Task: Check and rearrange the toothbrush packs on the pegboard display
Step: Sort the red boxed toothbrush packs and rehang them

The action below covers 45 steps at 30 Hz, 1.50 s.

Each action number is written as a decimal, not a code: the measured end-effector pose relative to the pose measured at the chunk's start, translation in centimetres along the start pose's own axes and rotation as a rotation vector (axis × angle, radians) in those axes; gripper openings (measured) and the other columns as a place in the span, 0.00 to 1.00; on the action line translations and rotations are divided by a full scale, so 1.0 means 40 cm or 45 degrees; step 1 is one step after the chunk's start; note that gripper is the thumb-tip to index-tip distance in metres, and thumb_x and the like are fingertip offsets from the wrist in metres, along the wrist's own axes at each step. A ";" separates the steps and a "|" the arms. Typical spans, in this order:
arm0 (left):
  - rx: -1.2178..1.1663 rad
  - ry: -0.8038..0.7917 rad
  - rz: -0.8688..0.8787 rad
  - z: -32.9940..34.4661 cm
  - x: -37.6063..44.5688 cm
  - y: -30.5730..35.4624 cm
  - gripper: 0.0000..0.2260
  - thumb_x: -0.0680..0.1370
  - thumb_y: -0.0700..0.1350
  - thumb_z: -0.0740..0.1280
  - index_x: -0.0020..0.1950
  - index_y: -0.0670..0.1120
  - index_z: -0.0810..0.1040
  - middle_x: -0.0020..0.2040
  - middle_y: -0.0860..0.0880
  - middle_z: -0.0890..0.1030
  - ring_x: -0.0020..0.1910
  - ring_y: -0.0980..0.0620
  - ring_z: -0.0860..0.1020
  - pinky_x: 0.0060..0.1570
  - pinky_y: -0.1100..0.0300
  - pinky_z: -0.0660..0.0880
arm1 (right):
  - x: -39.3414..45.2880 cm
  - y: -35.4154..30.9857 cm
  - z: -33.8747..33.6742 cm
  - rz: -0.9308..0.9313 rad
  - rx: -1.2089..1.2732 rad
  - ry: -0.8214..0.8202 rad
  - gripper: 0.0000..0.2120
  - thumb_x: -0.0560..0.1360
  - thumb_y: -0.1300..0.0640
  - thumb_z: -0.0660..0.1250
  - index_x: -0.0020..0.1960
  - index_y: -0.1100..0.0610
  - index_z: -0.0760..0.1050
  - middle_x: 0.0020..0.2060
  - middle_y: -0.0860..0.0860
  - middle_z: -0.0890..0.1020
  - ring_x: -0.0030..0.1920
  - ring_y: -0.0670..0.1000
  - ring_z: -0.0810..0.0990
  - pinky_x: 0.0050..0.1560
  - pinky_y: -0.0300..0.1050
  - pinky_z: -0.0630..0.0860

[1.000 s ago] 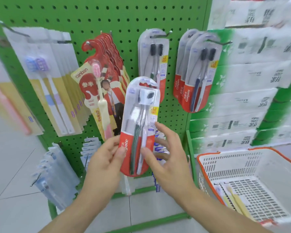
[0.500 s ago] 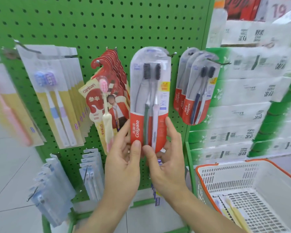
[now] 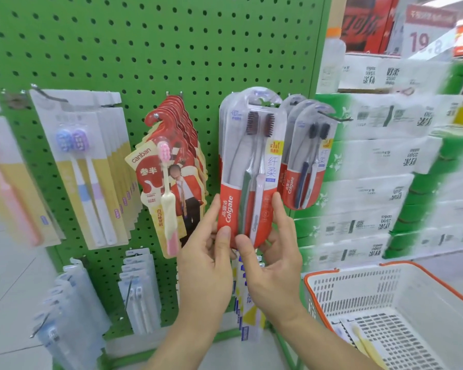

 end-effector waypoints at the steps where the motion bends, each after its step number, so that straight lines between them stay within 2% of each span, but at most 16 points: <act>1: 0.020 -0.003 0.007 0.003 0.000 -0.005 0.24 0.83 0.38 0.63 0.70 0.67 0.70 0.59 0.52 0.84 0.47 0.59 0.83 0.49 0.64 0.80 | -0.001 0.001 -0.005 0.012 0.011 0.003 0.37 0.76 0.66 0.71 0.78 0.47 0.61 0.64 0.44 0.74 0.60 0.57 0.81 0.58 0.47 0.80; 3: 0.068 -0.022 0.020 0.009 -0.003 -0.017 0.25 0.84 0.42 0.62 0.69 0.72 0.69 0.64 0.55 0.81 0.58 0.54 0.82 0.59 0.54 0.80 | -0.007 0.006 -0.011 0.059 0.040 0.005 0.36 0.76 0.63 0.71 0.79 0.46 0.62 0.65 0.52 0.75 0.60 0.57 0.81 0.60 0.49 0.79; 5: 0.071 -0.023 0.012 0.014 -0.005 -0.027 0.25 0.84 0.43 0.62 0.70 0.74 0.67 0.67 0.57 0.79 0.64 0.51 0.80 0.63 0.49 0.78 | -0.010 0.010 -0.013 0.097 0.045 0.003 0.36 0.76 0.61 0.72 0.78 0.43 0.62 0.65 0.56 0.76 0.61 0.58 0.80 0.60 0.49 0.79; 10: 0.064 -0.033 -0.019 0.020 -0.001 -0.049 0.23 0.84 0.42 0.63 0.72 0.68 0.69 0.65 0.54 0.80 0.65 0.53 0.78 0.64 0.48 0.77 | -0.006 0.022 -0.019 0.133 0.005 -0.021 0.36 0.75 0.59 0.72 0.77 0.38 0.62 0.66 0.58 0.76 0.63 0.56 0.80 0.59 0.44 0.79; 13: 0.065 -0.053 -0.025 0.023 0.002 -0.041 0.19 0.84 0.48 0.61 0.72 0.66 0.70 0.66 0.57 0.79 0.66 0.55 0.77 0.66 0.50 0.75 | -0.002 0.029 -0.026 0.142 -0.027 -0.017 0.36 0.76 0.61 0.73 0.77 0.40 0.62 0.65 0.56 0.77 0.62 0.55 0.81 0.56 0.42 0.79; 15: 0.076 -0.037 -0.017 0.028 0.014 -0.015 0.16 0.83 0.51 0.60 0.70 0.66 0.70 0.65 0.61 0.77 0.63 0.61 0.77 0.64 0.58 0.76 | 0.004 0.037 -0.032 0.163 -0.057 -0.017 0.37 0.76 0.62 0.73 0.78 0.41 0.62 0.64 0.55 0.77 0.58 0.55 0.82 0.53 0.43 0.80; 18: 0.102 0.028 0.018 0.037 0.062 0.024 0.15 0.83 0.50 0.63 0.69 0.60 0.70 0.55 0.60 0.80 0.52 0.63 0.80 0.51 0.70 0.75 | 0.013 0.047 -0.045 0.161 -0.171 -0.028 0.36 0.76 0.60 0.74 0.78 0.42 0.63 0.61 0.48 0.77 0.51 0.53 0.81 0.47 0.40 0.79; 22: 0.209 0.008 0.052 0.059 0.119 0.037 0.06 0.83 0.45 0.65 0.59 0.54 0.75 0.44 0.57 0.82 0.42 0.62 0.81 0.41 0.67 0.77 | 0.026 0.036 -0.076 0.097 -0.341 0.060 0.25 0.77 0.55 0.71 0.72 0.44 0.71 0.58 0.46 0.72 0.55 0.52 0.79 0.51 0.42 0.78; 24: 0.260 0.025 0.058 0.063 0.124 0.031 0.05 0.83 0.44 0.65 0.57 0.52 0.76 0.41 0.57 0.81 0.40 0.62 0.80 0.40 0.67 0.76 | 0.055 0.006 -0.100 -0.028 -0.338 0.167 0.18 0.77 0.61 0.69 0.65 0.48 0.73 0.57 0.51 0.74 0.54 0.53 0.79 0.51 0.46 0.77; 27: 0.264 0.073 0.044 0.067 0.128 0.026 0.04 0.82 0.45 0.66 0.56 0.53 0.76 0.40 0.57 0.81 0.39 0.60 0.79 0.39 0.64 0.77 | 0.135 -0.064 -0.120 -0.253 -0.297 0.251 0.16 0.75 0.67 0.66 0.57 0.49 0.73 0.49 0.58 0.75 0.47 0.56 0.77 0.47 0.51 0.75; 31: 0.259 0.069 0.023 0.084 0.132 0.029 0.06 0.82 0.46 0.66 0.52 0.58 0.74 0.39 0.57 0.80 0.37 0.60 0.79 0.36 0.61 0.78 | 0.302 -0.187 -0.100 -0.395 -0.305 0.254 0.13 0.77 0.68 0.66 0.51 0.51 0.73 0.44 0.50 0.77 0.44 0.47 0.77 0.45 0.44 0.74; 34: 0.189 0.079 -0.001 0.089 0.122 0.028 0.07 0.82 0.45 0.67 0.51 0.58 0.73 0.39 0.56 0.80 0.38 0.58 0.79 0.36 0.65 0.77 | 0.485 -0.263 -0.039 -0.404 -0.456 0.066 0.11 0.76 0.66 0.66 0.46 0.50 0.76 0.38 0.45 0.80 0.39 0.47 0.80 0.41 0.40 0.77; 36: 0.182 0.083 -0.034 0.092 0.113 0.029 0.06 0.82 0.46 0.67 0.51 0.58 0.73 0.39 0.58 0.80 0.40 0.61 0.79 0.37 0.68 0.75 | 0.602 -0.282 0.011 -0.326 -0.680 -0.135 0.09 0.75 0.65 0.67 0.46 0.52 0.79 0.37 0.45 0.82 0.38 0.47 0.82 0.43 0.41 0.81; 39: 0.185 0.086 -0.063 0.098 0.104 0.033 0.05 0.81 0.47 0.67 0.52 0.57 0.73 0.39 0.60 0.79 0.42 0.66 0.78 0.36 0.74 0.71 | 0.707 -0.262 0.081 -0.014 -1.135 -0.679 0.08 0.78 0.59 0.71 0.56 0.54 0.82 0.46 0.46 0.84 0.41 0.42 0.82 0.47 0.38 0.82; 42: 0.158 0.082 -0.066 0.100 0.104 0.029 0.03 0.82 0.48 0.66 0.50 0.56 0.75 0.38 0.57 0.80 0.39 0.60 0.79 0.36 0.68 0.74 | 0.736 -0.234 0.126 0.192 -1.408 -1.091 0.13 0.76 0.55 0.74 0.60 0.54 0.82 0.46 0.45 0.85 0.44 0.44 0.83 0.49 0.40 0.82; 45: 0.140 0.082 -0.067 0.096 0.111 0.016 0.02 0.81 0.48 0.66 0.49 0.54 0.77 0.38 0.56 0.81 0.38 0.57 0.79 0.38 0.59 0.76 | 0.746 -0.225 0.149 0.210 -1.472 -1.148 0.12 0.73 0.55 0.76 0.57 0.54 0.84 0.39 0.44 0.84 0.39 0.45 0.84 0.47 0.40 0.82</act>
Point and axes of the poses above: each hand's wrist, its own x-axis towards the middle knuckle, its own z-axis out of the palm, y = z × x, the point moved 3 cm from there along x, towards the middle knuckle
